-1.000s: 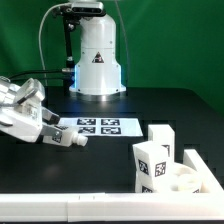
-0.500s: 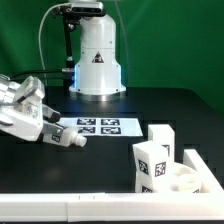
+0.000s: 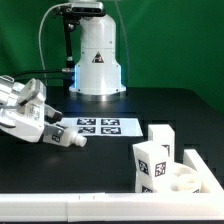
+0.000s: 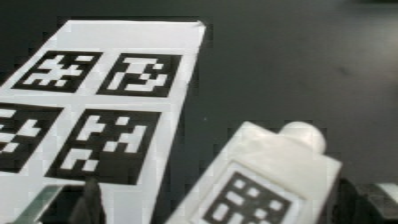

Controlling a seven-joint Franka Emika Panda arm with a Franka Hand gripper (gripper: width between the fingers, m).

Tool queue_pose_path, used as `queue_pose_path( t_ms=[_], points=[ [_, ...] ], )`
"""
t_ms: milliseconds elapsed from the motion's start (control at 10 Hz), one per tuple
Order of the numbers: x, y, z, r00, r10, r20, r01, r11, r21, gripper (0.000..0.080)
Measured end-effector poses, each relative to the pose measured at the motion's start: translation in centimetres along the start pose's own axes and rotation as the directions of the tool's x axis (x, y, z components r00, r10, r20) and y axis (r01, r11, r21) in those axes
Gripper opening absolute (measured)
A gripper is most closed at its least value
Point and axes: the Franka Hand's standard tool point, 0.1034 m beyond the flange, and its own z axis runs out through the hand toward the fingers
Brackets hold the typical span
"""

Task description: Assemble stool

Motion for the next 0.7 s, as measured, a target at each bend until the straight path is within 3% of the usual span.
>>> queue_pose_path(
  t_ms=[500, 700],
  points=[
    [1.1, -1.2, 0.4, 0.998, -0.015, -0.055, 0.015, 1.0, -0.009, 0.0634],
    [1.1, -1.2, 0.4, 0.998, -0.015, -0.055, 0.015, 1.0, -0.009, 0.0331]
  ],
)
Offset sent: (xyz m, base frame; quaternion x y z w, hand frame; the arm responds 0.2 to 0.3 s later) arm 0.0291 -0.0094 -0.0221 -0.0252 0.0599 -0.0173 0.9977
